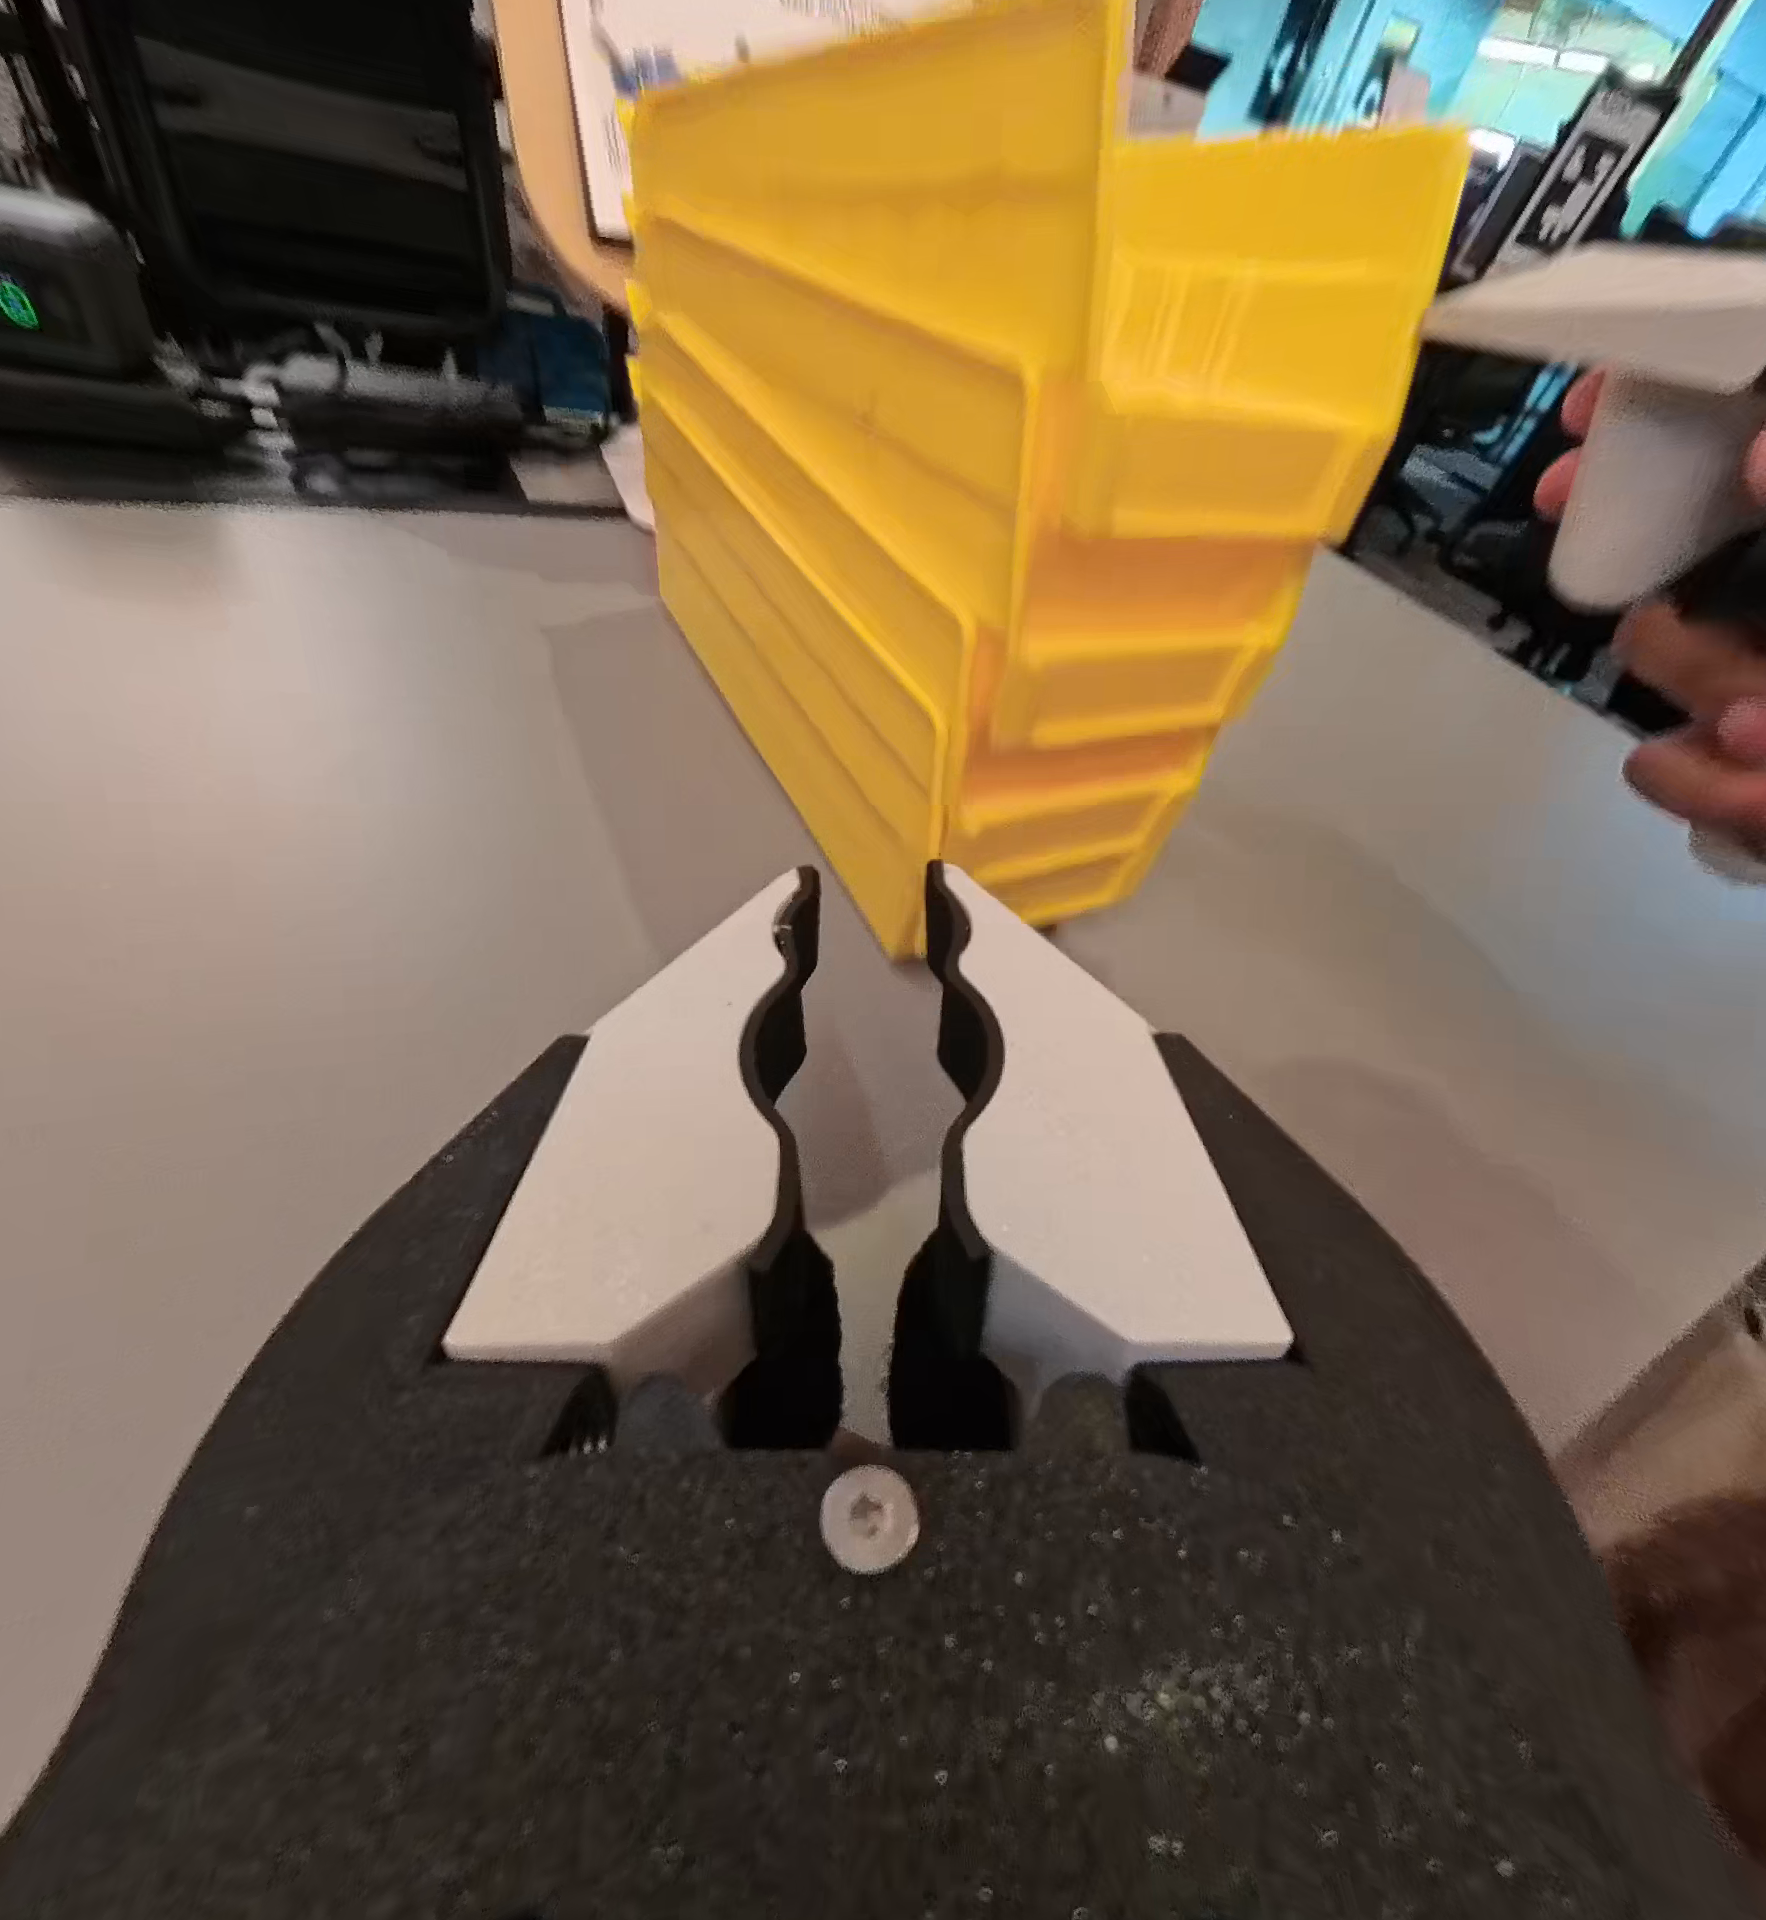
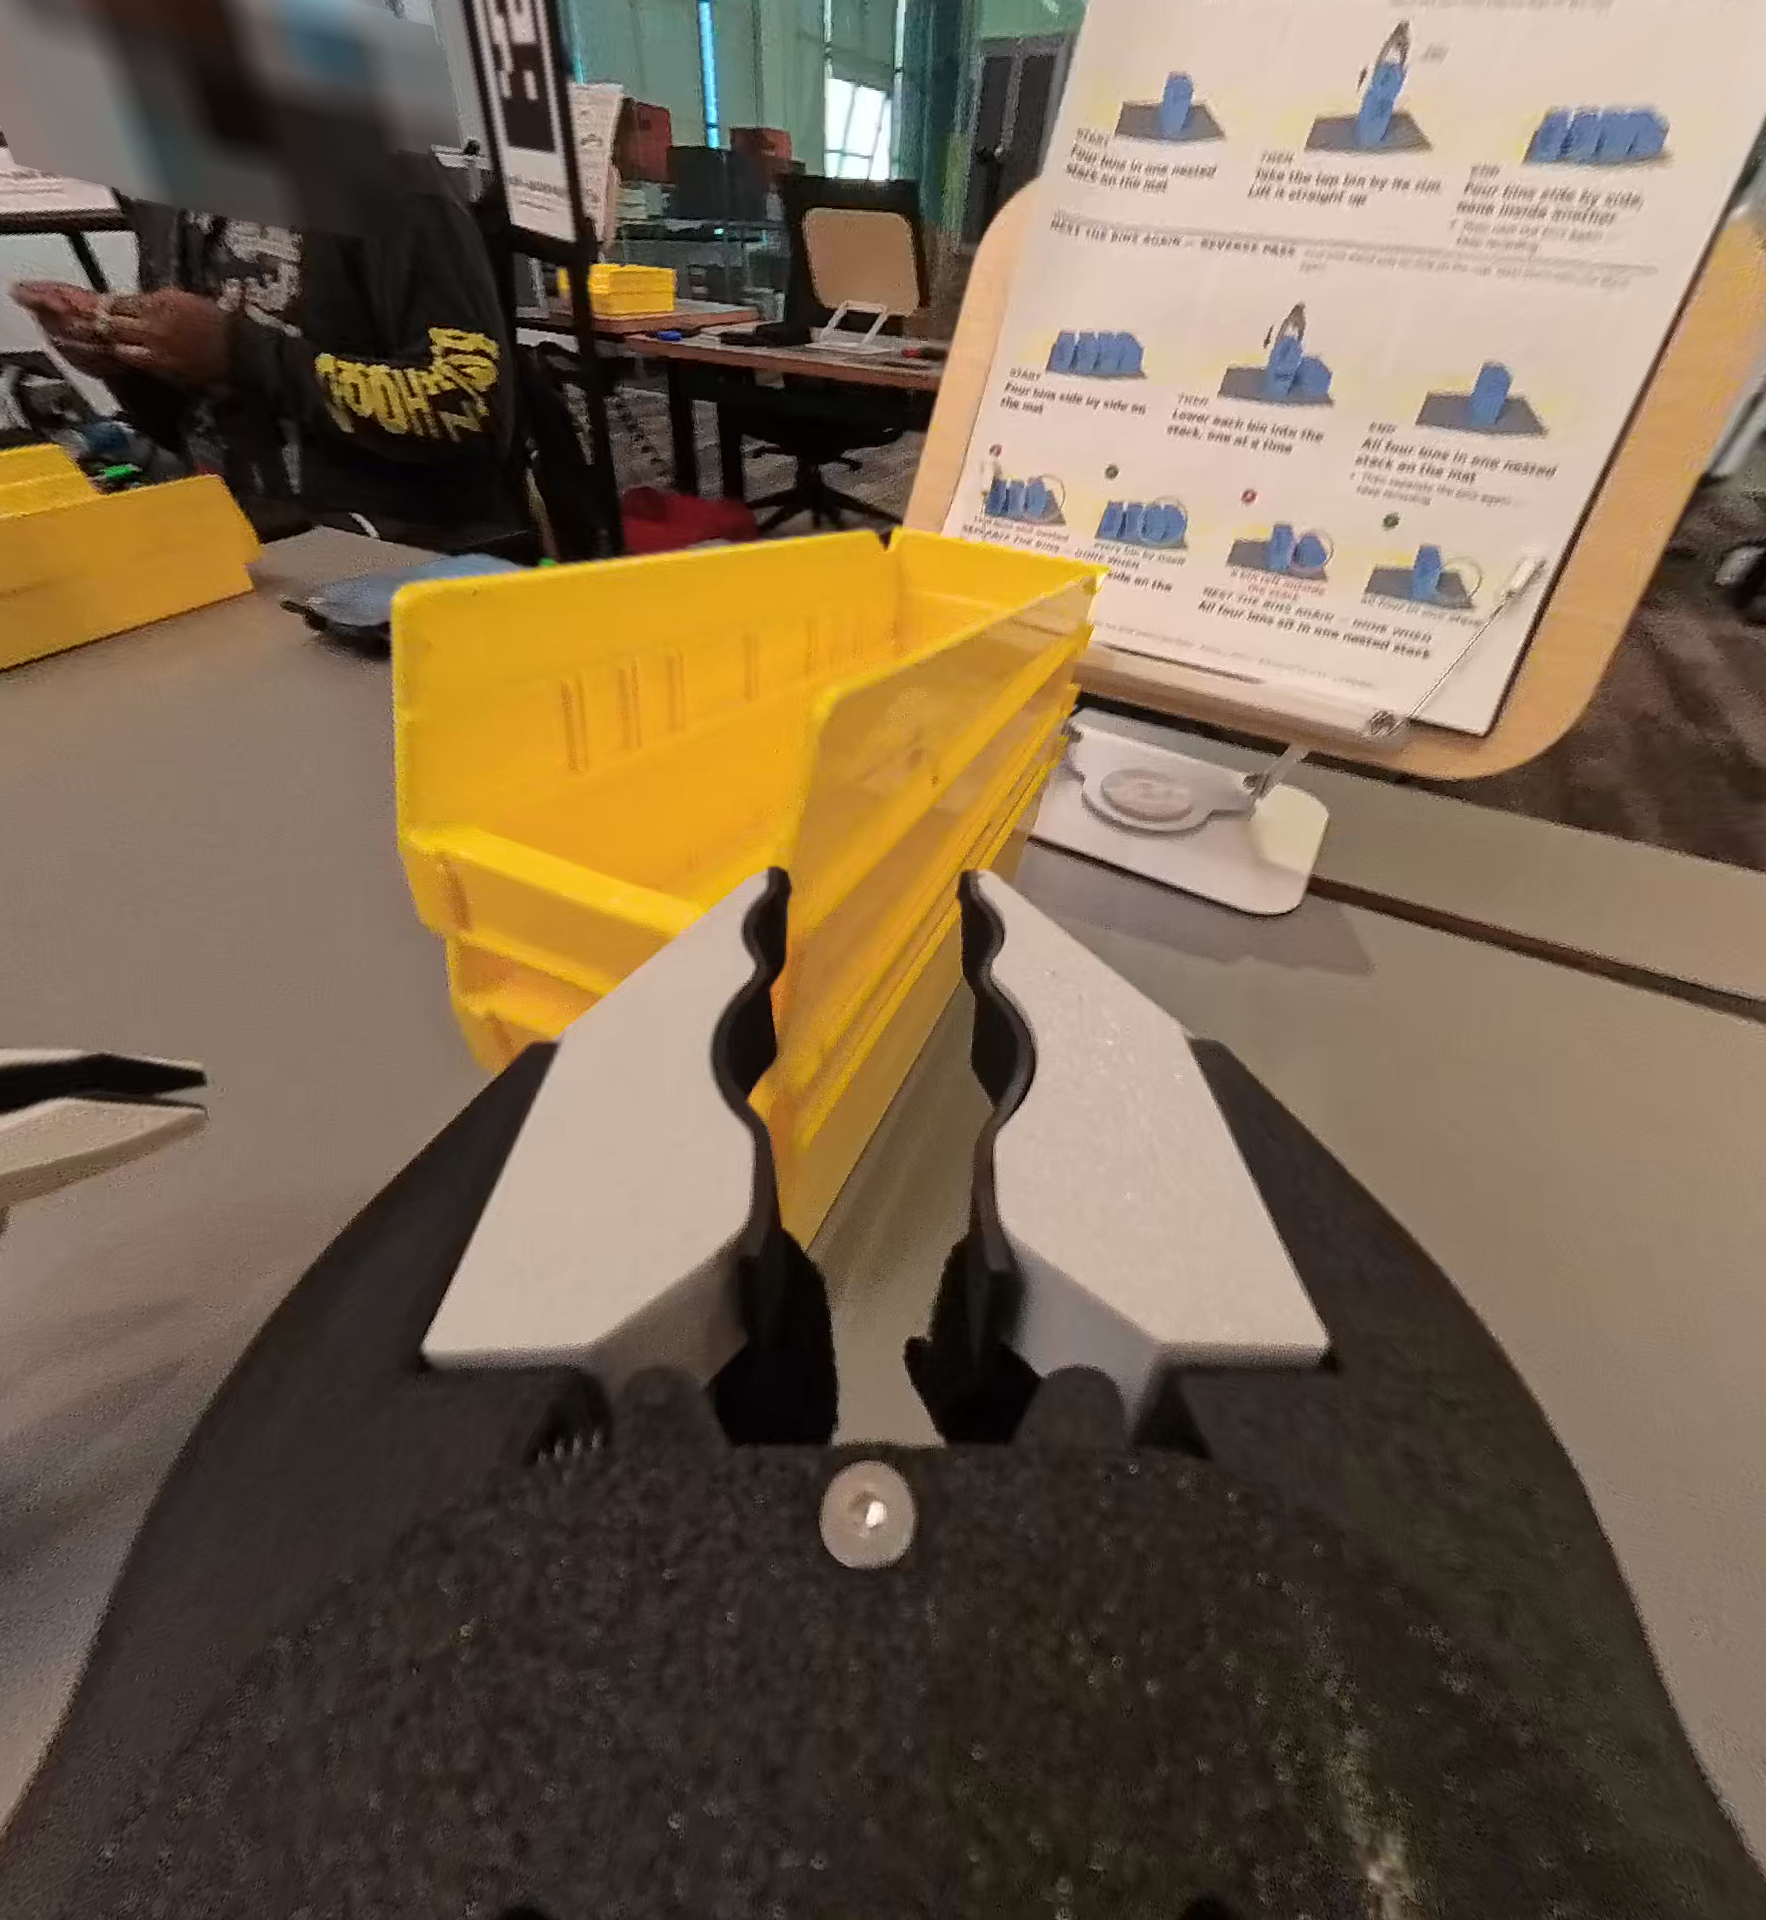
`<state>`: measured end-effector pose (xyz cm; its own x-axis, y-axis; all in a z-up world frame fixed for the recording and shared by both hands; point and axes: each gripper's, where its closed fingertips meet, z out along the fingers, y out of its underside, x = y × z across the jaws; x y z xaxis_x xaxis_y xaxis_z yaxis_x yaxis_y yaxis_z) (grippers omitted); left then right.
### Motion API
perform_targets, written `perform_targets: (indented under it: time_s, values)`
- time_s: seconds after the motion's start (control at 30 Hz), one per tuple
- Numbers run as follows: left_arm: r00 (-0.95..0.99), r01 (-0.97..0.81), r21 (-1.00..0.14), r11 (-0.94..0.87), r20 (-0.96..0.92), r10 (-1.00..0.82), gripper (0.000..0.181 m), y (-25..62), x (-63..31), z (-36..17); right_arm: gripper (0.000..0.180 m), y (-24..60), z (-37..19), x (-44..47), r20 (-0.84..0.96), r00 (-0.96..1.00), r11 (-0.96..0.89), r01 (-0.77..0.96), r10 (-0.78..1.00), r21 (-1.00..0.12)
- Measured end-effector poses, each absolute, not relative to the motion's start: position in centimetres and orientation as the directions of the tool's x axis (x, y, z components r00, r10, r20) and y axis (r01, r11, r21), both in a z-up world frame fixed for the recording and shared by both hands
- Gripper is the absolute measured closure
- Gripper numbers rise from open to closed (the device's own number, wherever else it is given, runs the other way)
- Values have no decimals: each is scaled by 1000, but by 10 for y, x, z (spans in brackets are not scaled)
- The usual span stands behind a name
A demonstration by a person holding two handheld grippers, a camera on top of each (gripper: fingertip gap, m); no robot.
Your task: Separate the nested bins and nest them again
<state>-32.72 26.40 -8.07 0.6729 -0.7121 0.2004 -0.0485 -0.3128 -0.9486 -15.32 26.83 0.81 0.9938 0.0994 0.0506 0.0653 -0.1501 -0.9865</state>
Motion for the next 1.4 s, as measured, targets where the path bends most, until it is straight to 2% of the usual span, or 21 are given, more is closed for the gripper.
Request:
perform_targets:
  time_s: [0.13, 0.27, 0.4, 0.43, 0.47, 0.5, 0.57, 0.8, 0.93, 1.13, 1.3, 1.4]
  values:
    - [626, -22, -970, -242, 176, -760, 158, 284, -294, -17, 148, 284, 26, -163, 22, 998, -135, 30, 62, -990]
    - [665, -70, -989, -129, 50, -745, 156, 311, -261, 32, 152, 284, 45, -167, 25, 999, -122, 30, 43, -992]
    - [718, -85, -973, -216, 91, -690, 163, 332, -250, 22, 151, 300, 25, -168, -46, 998, -231, -35, 43, -972]
    - [728, -85, -974, -212, 85, -681, 169, 336, -248, 20, 157, 305, 26, -168, -60, 997, -221, -50, 40, -974]
    - [739, -84, -977, -197, 72, -670, 174, 338, -248, 21, 171, 308, 27, -167, -57, 998, -208, -50, 24, -977]
    - [751, -95, -978, -188, 54, -658, 175, 340, -247, 21, 174, 310, 27, -166, -35, 999, -198, -33, 5, -980]
    - [770, -104, -983, -150, 16, -638, 177, 340, -247, 22, 175, 312, 28, -166, 11, 999, -175, 5, -31, -984]
    - [791, -52, -995, 90, -97, -605, 179, 317, -256, 30, 176, 287, 38, -176, 69, 997, 93, 72, -35, -993]
    - [781, -30, -998, 61, -61, -622, 179, 328, -255, 36, 176, 298, 42, -175, 24, 999, 51, 25, -26, -998]
    - [796, -17, -994, 110, -80, -600, 180, 344, -252, 54, 176, 313, 62, -173, 47, 999, 32, 47, -17, -998]
    - [806, -60, -992, 114, -115, -580, 179, 348, -249, 22, 175, 319, 26, -167, 51, 997, -31, 50, -51, -998]
    - [799, -63, -986, 156, -143, -585, 178, 337, -250, 21, 175, 308, 26, -168, 82, 993, 25, 84, -83, -996]
